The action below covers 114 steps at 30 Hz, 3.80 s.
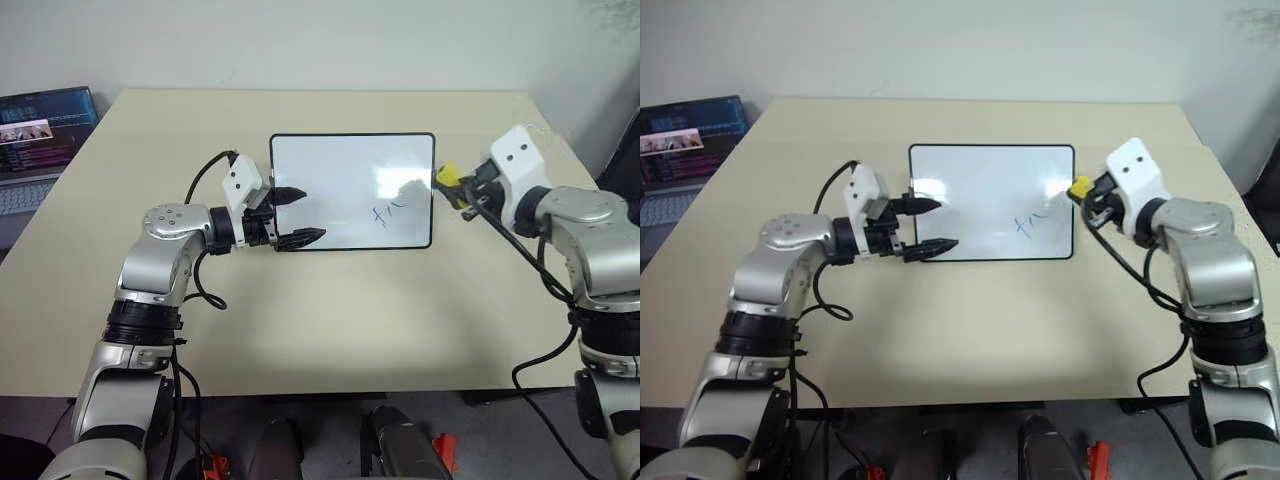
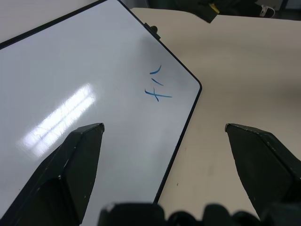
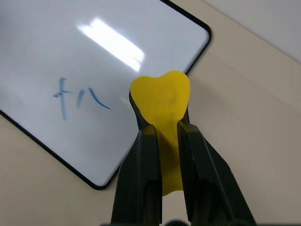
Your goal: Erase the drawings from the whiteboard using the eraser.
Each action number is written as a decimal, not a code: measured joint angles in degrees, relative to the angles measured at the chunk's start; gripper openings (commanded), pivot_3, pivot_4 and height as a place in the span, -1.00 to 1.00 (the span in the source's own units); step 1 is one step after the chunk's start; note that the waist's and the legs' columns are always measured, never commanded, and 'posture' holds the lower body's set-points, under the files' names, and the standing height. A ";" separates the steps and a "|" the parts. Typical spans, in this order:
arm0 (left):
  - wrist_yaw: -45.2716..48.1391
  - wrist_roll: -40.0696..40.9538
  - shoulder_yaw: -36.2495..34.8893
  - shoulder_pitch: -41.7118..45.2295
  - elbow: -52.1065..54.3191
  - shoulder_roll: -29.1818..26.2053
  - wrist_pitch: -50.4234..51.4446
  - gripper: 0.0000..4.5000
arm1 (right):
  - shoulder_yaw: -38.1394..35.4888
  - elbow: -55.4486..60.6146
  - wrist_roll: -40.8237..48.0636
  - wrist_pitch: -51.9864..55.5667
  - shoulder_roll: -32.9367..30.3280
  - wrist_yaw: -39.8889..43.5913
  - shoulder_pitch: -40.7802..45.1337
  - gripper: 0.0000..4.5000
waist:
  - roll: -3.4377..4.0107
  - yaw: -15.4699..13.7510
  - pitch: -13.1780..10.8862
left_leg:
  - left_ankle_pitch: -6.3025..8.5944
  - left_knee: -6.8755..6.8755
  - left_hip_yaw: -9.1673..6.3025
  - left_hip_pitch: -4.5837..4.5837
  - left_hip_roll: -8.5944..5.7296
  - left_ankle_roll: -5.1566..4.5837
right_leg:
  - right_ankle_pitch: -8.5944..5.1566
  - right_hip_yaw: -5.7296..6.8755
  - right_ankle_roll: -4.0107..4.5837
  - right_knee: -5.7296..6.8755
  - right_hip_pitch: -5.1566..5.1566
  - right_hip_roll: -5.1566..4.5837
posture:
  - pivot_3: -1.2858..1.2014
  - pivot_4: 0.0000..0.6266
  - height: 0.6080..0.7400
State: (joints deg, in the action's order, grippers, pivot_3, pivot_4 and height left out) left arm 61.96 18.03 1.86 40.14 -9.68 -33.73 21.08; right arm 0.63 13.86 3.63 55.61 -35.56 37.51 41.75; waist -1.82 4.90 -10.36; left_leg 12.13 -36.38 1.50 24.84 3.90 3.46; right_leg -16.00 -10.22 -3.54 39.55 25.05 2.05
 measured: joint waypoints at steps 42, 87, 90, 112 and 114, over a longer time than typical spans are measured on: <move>-0.06 -0.30 2.42 -0.26 0.04 1.33 -0.23 1.00 | 24.59 -26.65 -14.32 -14.58 16.27 -5.56 8.15 -0.92 | -0.05 1.59 0.04 | -0.33 -0.68 -1.52 -0.49 -0.21 0.05 | -0.16 1.38 -0.26 0.39 -1.40 -0.17 | 0.03 -0.52 1.00; 7.20 0.69 6.85 6.82 -5.95 10.25 -3.15 1.00 | -16.50 3.85 -4.70 16.02 -3.00 1.25 3.98 -0.92 | -0.05 -1.64 0.01 | -0.22 -0.21 -1.68 0.14 -0.23 0.05 | -0.07 1.70 0.13 -0.54 -1.06 -0.28 | 0.03 -0.52 1.00; 7.34 -1.13 9.62 7.67 -7.80 14.94 -5.95 1.00 | -21.91 -5.52 -4.78 15.83 -4.81 -3.04 1.28 -0.92 | -0.05 -1.82 0.01 | -0.21 -0.21 -1.51 0.13 -0.35 0.04 | -0.07 1.56 0.11 -0.57 -1.07 -0.42 | 0.03 -0.52 1.00; 6.09 -2.45 12.44 4.25 -5.47 18.71 -6.38 1.00 | -10.44 -34.33 0.42 3.48 -9.57 -2.42 -2.48 -0.77 | 0.13 -0.11 0.00 | -0.22 0.00 -1.47 -0.02 -0.38 0.02 | -0.07 1.47 0.09 -0.55 -1.12 -0.41 | 0.03 -0.52 1.00; 6.05 -2.43 12.44 4.25 -5.29 18.71 -6.38 1.00 | -10.13 -35.37 0.58 3.49 -9.72 -2.38 -2.11 -0.77 | 0.13 -0.11 0.00 | -0.22 0.00 -1.48 -0.02 -0.38 0.02 | -0.06 1.47 0.09 -0.54 -1.12 -0.41 | 0.03 -0.52 1.00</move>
State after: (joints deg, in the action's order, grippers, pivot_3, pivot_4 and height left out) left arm 68.00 15.60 14.30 44.38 -14.97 -15.02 14.69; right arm -9.50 -21.51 4.21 59.09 -45.28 35.13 39.64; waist -1.69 4.79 -10.36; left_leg 11.91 -36.38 0.02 24.81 3.53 3.49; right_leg -16.07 -8.75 -3.45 39.01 23.92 1.65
